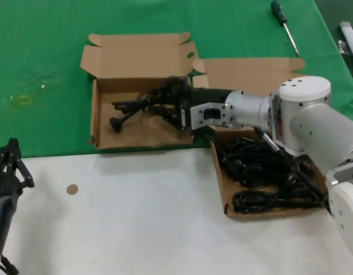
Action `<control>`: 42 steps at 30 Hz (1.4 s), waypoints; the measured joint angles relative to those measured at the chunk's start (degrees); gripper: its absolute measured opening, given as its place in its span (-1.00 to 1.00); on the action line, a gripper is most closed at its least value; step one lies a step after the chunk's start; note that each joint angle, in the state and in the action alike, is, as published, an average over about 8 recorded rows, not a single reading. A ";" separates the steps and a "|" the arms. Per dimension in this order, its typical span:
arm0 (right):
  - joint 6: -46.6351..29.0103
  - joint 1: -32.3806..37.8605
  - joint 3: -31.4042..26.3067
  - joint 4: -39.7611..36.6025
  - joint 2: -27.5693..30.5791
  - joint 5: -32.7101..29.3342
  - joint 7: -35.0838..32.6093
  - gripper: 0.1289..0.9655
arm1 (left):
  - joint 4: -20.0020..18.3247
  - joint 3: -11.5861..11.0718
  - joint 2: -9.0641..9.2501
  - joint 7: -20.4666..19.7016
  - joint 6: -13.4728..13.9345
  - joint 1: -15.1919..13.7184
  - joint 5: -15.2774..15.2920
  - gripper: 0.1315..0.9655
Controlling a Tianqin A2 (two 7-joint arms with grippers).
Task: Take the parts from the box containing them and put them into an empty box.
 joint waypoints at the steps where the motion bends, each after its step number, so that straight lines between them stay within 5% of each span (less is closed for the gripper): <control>1: 0.14 0.32 0.30 -0.87 -0.20 0.11 -0.65 -0.69 | 0.00 0.00 0.00 0.00 0.00 0.00 0.00 -0.95; 13: 0.74 1.43 2.09 -3.61 -0.66 0.03 -1.81 -0.45 | 0.00 0.00 0.00 0.00 0.00 0.00 0.00 -0.95; 28: 1.22 -9.96 -1.32 23.92 7.46 -3.86 17.07 0.33 | 0.00 0.00 0.00 0.00 0.00 0.00 0.00 -0.95; 38: 2.23 -11.79 -1.22 27.49 8.96 -4.04 19.30 0.77 | 0.00 0.00 0.00 0.00 0.00 0.00 0.00 -0.94; 42: 3.23 -13.18 -0.84 28.88 9.06 -3.78 20.74 0.77 | 0.00 0.00 0.00 0.00 0.00 0.00 0.00 -0.91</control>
